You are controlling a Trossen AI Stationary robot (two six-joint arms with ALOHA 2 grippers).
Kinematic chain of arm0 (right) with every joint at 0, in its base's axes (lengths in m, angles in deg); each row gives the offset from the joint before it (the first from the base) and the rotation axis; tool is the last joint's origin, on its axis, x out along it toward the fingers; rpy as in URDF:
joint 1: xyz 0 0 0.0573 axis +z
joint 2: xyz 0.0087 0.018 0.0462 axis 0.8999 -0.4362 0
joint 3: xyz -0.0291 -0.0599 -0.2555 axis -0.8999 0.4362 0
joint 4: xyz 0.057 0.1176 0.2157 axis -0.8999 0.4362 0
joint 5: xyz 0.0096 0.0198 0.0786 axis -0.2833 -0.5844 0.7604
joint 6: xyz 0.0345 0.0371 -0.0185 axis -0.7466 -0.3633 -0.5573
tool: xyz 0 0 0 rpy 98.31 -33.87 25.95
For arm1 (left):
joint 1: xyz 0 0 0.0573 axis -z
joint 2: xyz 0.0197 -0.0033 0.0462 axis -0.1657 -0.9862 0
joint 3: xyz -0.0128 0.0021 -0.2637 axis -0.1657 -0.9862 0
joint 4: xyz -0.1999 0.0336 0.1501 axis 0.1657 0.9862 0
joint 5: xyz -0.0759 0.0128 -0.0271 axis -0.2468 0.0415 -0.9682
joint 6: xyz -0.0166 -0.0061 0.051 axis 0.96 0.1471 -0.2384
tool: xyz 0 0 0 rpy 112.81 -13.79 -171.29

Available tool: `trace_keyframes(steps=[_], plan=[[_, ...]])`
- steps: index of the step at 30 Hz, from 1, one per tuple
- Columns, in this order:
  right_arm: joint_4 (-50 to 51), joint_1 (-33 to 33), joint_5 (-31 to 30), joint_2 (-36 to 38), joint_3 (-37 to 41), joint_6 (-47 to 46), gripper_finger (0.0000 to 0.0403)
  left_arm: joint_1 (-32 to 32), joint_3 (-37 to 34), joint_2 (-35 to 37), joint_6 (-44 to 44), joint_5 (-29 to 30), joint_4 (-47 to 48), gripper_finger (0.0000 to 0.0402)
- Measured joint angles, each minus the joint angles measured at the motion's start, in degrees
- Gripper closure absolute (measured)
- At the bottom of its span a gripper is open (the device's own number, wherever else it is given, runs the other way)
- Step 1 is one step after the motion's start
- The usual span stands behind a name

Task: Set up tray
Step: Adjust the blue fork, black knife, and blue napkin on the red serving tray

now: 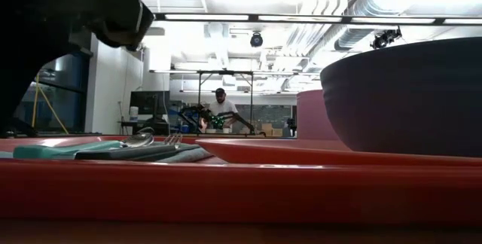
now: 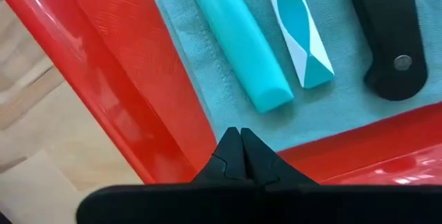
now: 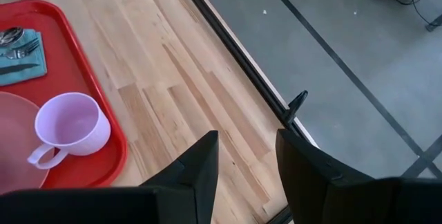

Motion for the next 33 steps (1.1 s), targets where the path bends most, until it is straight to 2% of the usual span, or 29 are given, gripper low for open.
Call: trace_keyframes(steps=[13,24,33], plan=[[0.00,0.00,-0.03,0.02,-0.01,-0.68,0.0279,0.42,-0.04,-1.06,0.01,-1.96,-0.03,0.0393],[0.18,-0.02,-0.31,0.07,0.00,-0.13,0.0279,0.37,0.22,-2.91,0.29,-3.16,-7.16,0.0393],[0.18,-0.02,-0.33,0.07,-0.01,0.61,0.0279,0.35,0.35,-2.95,0.61,-3.18,-7.19,0.0393]])
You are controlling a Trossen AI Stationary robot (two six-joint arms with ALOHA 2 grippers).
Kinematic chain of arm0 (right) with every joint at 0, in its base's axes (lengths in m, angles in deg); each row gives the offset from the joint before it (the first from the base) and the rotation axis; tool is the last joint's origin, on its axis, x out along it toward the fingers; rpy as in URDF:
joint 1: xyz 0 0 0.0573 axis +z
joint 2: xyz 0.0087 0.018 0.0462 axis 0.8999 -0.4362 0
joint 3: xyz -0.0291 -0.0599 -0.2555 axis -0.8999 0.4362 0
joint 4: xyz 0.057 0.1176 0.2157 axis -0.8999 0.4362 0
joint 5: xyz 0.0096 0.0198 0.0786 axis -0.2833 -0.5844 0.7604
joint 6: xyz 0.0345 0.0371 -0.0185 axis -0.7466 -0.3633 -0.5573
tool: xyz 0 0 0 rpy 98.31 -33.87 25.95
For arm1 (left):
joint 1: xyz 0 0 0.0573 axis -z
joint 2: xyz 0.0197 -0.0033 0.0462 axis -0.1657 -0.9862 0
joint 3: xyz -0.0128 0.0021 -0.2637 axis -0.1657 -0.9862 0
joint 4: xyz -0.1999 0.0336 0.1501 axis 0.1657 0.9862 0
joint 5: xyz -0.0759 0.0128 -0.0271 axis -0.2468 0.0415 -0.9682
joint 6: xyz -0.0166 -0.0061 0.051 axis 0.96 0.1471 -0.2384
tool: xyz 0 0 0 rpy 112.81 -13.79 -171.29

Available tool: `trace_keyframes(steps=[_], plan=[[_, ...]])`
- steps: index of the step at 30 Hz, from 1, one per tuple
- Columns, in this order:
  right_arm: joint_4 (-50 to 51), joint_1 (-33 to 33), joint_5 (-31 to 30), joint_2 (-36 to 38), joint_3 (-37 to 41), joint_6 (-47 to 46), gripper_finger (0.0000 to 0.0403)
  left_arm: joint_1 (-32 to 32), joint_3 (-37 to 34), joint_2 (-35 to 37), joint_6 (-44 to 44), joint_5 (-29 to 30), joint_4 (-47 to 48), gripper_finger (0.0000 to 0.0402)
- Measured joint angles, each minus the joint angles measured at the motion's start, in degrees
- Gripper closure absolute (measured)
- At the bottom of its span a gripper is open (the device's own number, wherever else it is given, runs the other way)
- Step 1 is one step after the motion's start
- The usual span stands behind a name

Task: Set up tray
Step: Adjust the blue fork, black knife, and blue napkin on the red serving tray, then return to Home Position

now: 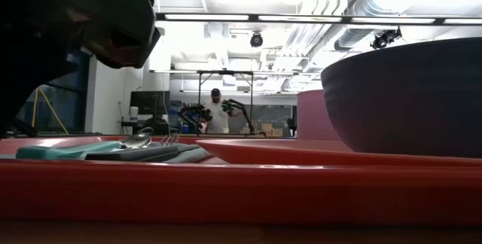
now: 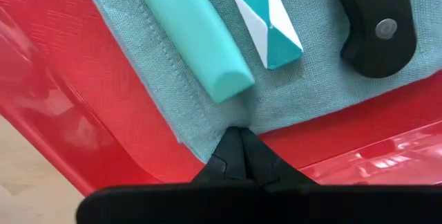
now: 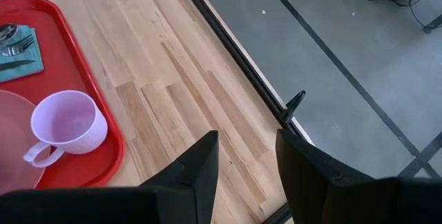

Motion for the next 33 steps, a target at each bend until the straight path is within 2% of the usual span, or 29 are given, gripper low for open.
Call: trace_keyframes(steps=[2,10,13,15,17,19,22,27,33], plan=[[0.01,0.02,0.03,0.00,0.00,0.33,0.0279,0.00,1.41,-0.16,0.00,0.23,1.77,0.0393],[0.01,0.00,0.02,0.00,0.01,1.05,0.0279,0.00,12.60,1.04,-0.40,2.99,19.30,0.0393],[0.04,0.00,0.04,0.01,0.00,1.05,0.0279,0.02,18.37,1.66,-0.52,7.14,25.70,0.0377],[0.06,0.02,0.09,0.02,0.00,1.09,0.0279,0.06,22.97,2.22,-0.77,14.26,28.02,0.0362],[0.10,0.00,0.51,0.18,0.00,1.43,0.0279,0.04,25.81,3.40,-4.83,25.46,27.86,0.0355],[0.07,0.00,1.52,0.46,0.01,1.49,0.0279,0.03,28.63,4.79,-8.69,37.64,28.11,0.0358],[-0.46,0.00,5.26,2.12,0.02,1.80,0.0279,0.00,30.82,7.64,-15.71,52.21,27.91,0.0375],[-4.32,0.02,13.35,8.35,0.02,0.40,0.0279,0.03,29.72,14.15,-27.90,63.88,28.39,0.0393],[-10.28,0.02,16.55,17.38,-0.04,-6.56,0.0279,-0.54,27.51,22.31,-42.07,75.25,28.19,0.0342]])
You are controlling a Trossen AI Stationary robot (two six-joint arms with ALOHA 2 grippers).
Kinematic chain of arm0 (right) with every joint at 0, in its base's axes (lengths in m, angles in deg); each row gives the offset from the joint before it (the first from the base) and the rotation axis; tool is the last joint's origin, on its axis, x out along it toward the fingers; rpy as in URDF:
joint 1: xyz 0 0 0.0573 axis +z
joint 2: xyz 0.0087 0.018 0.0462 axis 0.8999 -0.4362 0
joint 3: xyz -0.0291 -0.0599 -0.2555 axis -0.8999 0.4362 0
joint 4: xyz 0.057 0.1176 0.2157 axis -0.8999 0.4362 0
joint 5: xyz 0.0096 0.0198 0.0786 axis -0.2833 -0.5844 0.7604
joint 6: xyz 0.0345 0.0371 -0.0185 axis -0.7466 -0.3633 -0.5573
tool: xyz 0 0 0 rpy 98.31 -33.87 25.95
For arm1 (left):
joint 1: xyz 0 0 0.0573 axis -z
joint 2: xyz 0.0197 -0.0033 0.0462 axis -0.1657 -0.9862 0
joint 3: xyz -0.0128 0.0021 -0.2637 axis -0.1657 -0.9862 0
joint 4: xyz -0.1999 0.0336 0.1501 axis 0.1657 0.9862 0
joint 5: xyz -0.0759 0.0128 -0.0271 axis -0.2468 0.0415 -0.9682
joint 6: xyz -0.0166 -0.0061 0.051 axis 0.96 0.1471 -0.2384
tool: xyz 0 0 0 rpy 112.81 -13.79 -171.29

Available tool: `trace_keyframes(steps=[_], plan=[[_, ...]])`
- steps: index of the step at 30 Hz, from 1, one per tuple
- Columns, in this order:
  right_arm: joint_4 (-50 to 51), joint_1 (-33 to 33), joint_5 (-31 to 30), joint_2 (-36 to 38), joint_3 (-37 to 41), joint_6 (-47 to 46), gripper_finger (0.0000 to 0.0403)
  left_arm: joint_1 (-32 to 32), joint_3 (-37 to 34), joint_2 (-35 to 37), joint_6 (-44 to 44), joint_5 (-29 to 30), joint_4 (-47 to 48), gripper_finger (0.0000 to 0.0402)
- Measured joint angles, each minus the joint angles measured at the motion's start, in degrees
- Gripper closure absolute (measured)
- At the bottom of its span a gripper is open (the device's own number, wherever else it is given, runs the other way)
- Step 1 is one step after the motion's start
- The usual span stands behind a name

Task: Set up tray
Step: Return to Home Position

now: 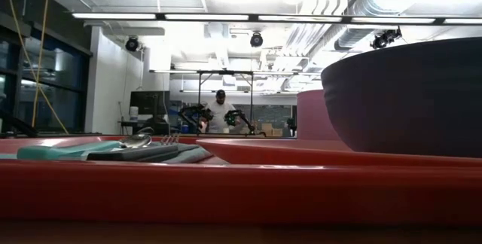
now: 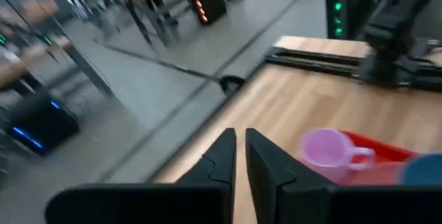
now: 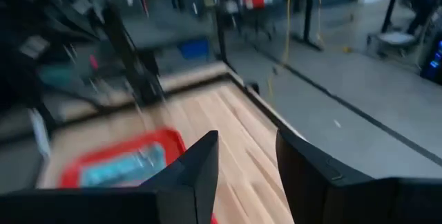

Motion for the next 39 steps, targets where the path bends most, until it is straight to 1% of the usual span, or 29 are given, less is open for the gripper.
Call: trace_keyframes(steps=[3,6,8,10,13,16,19,21,23,24,26,27,29,30,31,32,33,34,36,37,39], plan=[[-1.78,0.00,0.85,3.64,0.02,-3.97,0.0279,-1.59,-3.86,5.20,-5.64,1.90,-0.01,0.0328],[-2.75,-0.02,0.25,6.46,0.02,-8.35,0.0279,-4.74,-10.05,11.14,-6.47,2.61,-0.08,0.0330],[-2.74,-0.02,-0.85,7.63,0.02,-10.48,0.0279,-6.76,-15.62,15.38,-6.23,1.80,0.02,0.0338],[-2.73,0.02,-1.77,8.22,0.02,-11.65,0.0279,-8.82,-22.06,19.59,-4.04,1.18,-0.09,0.0350],[-3.41,0.00,-3.02,8.56,0.04,-12.73,0.0279,-10.90,-32.27,25.78,-1.35,1.34,-3.68,0.0372],[-5.36,0.00,-5.51,8.56,0.04,-15.16,0.0279,-11.99,-42.57,32.57,-1.99,1.48,-11.44,0.0390],[-5.53,-0.04,-7.58,8.55,0.04,-16.81,0.0279,-12.36,-52.21,39.34,-4.86,1.46,-20.85,0.0388],[-5.06,-0.04,-7.76,8.55,0.04,-17.09,0.0279,-12.38,-57.95,43.83,-9.13,1.49,-28.83,0.0374],[-4.41,-0.04,-8.65,8.55,0.04,-18.55,0.0279,-13.37,-62.78,47.97,-17.70,0.23,-38.59,0.0362],[-4.19,-0.04,-9.96,8.55,0.04,-20.27,0.0279,-14.38,-65.03,49.90,-23.16,-1.70,-44.50,0.0359],[-2.82,-0.06,-12.78,8.55,0.04,-23.78,0.0279,-17.17,-69.67,53.23,-35.24,-8.16,-56.70,0.0358],[-1.47,-0.04,-13.71,8.55,0.04,-24.86,0.0279,-18.95,-71.89,54.39,-41.45,-12.21,-63.86,0.0360],[2.18,0.15,-13.98,8.55,0.04,-29.16,0.0279,-23.10,-75.92,55.85,-53.43,-22.09,-77.41,0.0368],[3.58,0.11,-13.84,8.55,0.04,-31.32,0.0279,-25.37,-77.70,56.17,-58.01,-27.06,-82.17,0.0372],[4.45,0.09,-13.57,8.55,0.06,-31.51,0.0279,-27.63,-78.88,56.22,-61.00,-31.76,-85.87,0.0376],[4.59,-0.24,-13.16,8.55,0.23,-30.15,0.0279,-29.75,-79.52,56.18,-62.59,-35.93,-87.86,0.0380],[3.72,-0.86,-12.41,8.57,0.69,-28.08,0.0279,-31.84,-79.80,56.17,-63.16,-38.83,-87.90,0.0382],[1.91,-1.59,-10.14,8.59,1.49,-25.53,0.0279,-33.73,-79.88,56.21,-63.23,-41.44,-87.06,0.0383],[-3.26,-2.88,-4.00,8.81,3.66,-19.13,0.0279,-37.19,-79.89,56.64,-63.17,-45.72,-84.00,0.0380],[-7.50,-3.42,-0.92,8.95,5.29,-16.16,0.0279,-38.56,-79.96,57.06,-63.25,-47.41,-82.49,0.0377],[-17.90,-4.22,8.59,9.94,9.42,-11.24,0.0279,-40.87,-79.96,58.09,-64.64,-50.00,-81.17,0.0367]])
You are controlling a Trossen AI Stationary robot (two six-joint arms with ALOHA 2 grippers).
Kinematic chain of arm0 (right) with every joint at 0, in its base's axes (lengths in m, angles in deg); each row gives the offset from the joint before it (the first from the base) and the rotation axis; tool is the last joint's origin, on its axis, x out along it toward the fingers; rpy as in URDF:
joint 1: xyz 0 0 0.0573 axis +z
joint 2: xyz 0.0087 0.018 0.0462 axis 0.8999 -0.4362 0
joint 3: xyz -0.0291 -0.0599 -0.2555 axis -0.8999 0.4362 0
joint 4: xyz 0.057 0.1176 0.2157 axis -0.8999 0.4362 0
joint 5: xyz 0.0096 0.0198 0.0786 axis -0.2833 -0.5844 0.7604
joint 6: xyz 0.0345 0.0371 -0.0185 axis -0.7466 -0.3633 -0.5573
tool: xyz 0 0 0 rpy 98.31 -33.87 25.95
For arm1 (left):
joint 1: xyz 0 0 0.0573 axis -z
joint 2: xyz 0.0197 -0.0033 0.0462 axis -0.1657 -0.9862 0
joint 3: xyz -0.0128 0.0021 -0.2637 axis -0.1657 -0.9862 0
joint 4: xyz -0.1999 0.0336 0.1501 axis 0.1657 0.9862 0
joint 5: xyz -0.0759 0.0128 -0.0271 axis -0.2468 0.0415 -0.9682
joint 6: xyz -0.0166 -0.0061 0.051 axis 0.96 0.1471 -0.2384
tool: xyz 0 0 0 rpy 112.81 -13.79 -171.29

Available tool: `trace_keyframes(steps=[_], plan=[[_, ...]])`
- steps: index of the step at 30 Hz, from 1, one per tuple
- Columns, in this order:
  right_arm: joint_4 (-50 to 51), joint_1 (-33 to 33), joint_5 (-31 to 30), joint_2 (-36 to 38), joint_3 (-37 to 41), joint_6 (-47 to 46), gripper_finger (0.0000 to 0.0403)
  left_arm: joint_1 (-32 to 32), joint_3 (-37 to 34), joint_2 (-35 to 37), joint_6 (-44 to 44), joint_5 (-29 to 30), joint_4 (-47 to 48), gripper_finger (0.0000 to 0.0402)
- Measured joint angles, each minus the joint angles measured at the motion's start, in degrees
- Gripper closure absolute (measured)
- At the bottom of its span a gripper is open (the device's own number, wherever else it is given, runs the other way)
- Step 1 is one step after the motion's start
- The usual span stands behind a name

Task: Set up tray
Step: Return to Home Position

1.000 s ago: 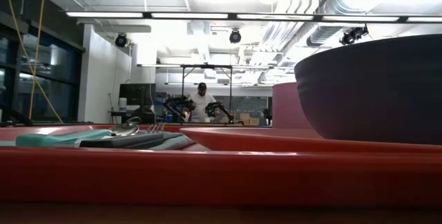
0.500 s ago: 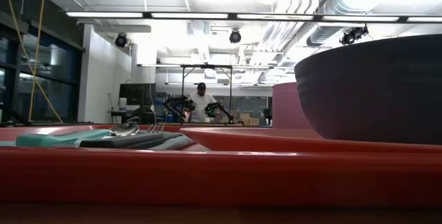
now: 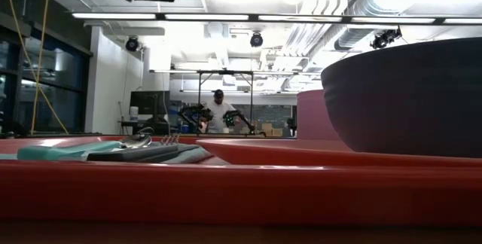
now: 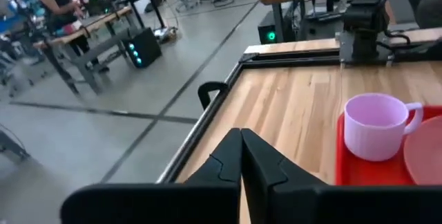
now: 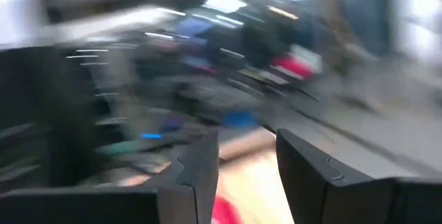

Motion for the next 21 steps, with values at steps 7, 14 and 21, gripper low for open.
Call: trace_keyframes(steps=[7,14,21], plan=[[-36.68,-0.70,24.31,8.14,25.91,1.08,0.0279,-4.37,-1.48,9.35,-4.68,-7.30,1.26,0.0355],[-62.04,-0.70,18.66,15.55,49.12,-9.50,0.0279,-6.24,-13.88,27.83,1.49,-10.15,1.40,0.0369],[-78.19,0.68,12.99,14.40,63.02,-10.66,0.0279,-6.22,-21.63,42.83,5.99,-9.66,4.00,0.0372]])
